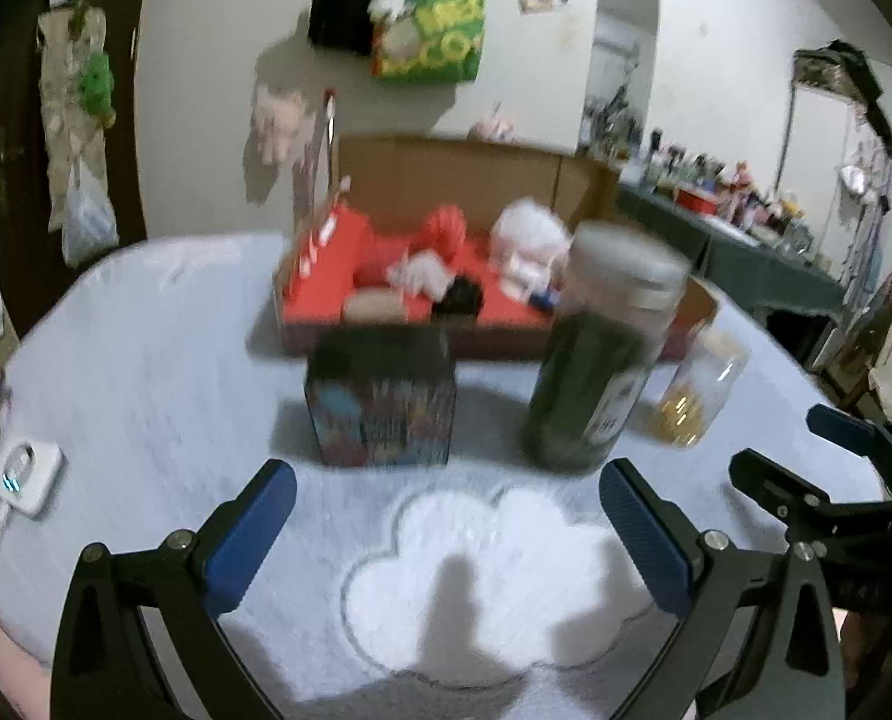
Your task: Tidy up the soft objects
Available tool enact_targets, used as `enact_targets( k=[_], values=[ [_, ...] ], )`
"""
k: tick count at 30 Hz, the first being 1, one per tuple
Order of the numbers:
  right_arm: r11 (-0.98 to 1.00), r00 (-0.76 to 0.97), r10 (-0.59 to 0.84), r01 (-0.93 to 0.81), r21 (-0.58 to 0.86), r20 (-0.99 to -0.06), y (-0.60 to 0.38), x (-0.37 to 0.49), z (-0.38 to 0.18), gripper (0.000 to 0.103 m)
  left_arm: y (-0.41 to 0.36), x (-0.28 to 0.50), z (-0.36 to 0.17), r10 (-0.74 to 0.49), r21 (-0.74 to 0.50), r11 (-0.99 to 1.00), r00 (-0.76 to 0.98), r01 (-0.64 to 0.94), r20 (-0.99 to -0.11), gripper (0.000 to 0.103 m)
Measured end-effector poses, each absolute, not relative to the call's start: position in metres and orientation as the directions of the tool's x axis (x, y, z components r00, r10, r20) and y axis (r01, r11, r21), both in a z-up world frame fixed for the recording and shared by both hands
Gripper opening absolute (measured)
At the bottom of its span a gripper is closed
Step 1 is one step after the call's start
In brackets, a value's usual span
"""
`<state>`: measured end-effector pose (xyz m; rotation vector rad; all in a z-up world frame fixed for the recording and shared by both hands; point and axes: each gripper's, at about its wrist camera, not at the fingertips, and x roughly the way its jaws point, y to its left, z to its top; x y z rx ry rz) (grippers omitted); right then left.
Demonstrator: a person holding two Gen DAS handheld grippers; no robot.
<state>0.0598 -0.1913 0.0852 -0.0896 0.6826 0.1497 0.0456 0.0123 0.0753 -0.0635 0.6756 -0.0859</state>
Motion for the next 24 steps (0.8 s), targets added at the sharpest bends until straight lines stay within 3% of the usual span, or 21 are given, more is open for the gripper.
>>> enact_targets(
  k=[12,24],
  values=[
    [0.993,0.698,0.072,-0.12,-0.017,-0.712,-0.198,0.074,0.029,0.101,0.0,0.062,0.022,-0.015,0.007,1.0,0.688,0.029,-0.726,0.103],
    [0.995,0.693,0.067,-0.099,-0.003,-0.718,-0.207,0.076,0.021,0.101,0.0,0.06,0.019,-0.01,-0.003,1.0,0.702,0.012,-0.712,0.103]
  ],
)
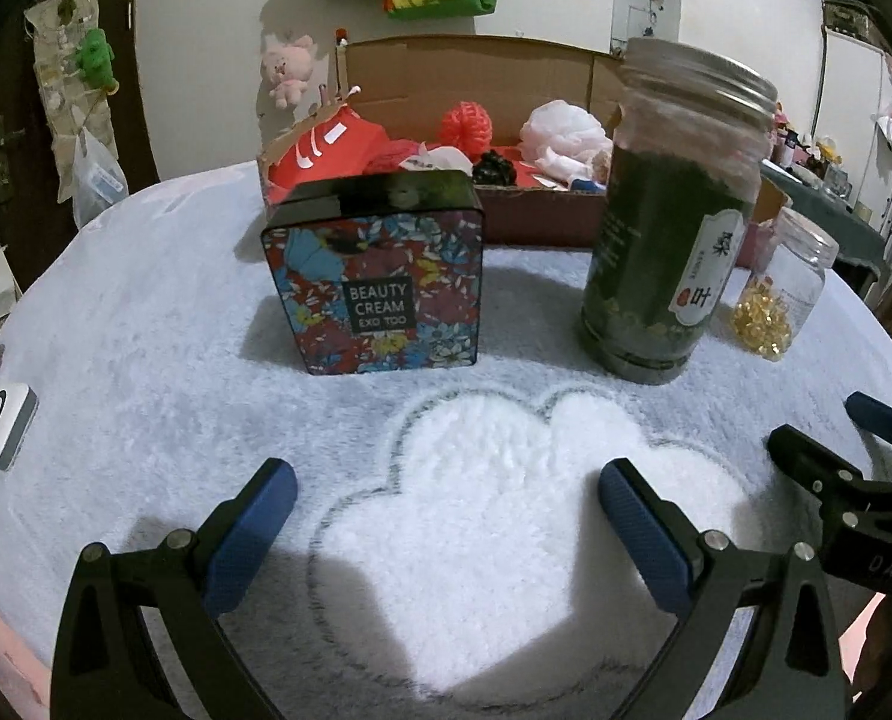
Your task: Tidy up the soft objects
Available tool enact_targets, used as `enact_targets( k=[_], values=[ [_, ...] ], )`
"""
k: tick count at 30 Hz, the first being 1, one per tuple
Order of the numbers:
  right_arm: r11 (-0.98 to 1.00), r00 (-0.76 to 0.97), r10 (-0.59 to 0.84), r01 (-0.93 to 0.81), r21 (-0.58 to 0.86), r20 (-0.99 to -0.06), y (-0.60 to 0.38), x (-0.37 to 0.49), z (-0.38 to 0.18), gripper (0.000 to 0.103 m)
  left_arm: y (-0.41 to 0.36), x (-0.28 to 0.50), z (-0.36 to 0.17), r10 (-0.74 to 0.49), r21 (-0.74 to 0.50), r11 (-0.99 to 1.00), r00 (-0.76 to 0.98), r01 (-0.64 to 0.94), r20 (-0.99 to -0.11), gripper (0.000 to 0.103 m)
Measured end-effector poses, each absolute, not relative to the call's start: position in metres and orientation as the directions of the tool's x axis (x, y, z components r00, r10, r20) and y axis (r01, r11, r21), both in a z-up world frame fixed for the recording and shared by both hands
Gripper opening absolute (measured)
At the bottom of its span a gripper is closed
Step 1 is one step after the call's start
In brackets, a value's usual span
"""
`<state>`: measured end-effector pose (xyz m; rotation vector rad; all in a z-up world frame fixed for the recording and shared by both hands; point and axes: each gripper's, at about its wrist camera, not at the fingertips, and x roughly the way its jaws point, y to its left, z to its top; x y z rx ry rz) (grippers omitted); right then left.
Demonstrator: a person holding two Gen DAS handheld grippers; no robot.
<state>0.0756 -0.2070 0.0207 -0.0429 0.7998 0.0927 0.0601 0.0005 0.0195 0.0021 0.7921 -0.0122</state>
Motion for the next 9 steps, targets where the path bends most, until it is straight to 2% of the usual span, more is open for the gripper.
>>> enact_targets(
  k=[9],
  values=[
    [0.995,0.694,0.065,-0.1,-0.007,-0.717,-0.2066,0.0748,0.0207,0.101,0.0011,0.0603,0.0193,-0.008,-0.001,1.0,0.704,0.011,-0.71,0.103]
  ],
)
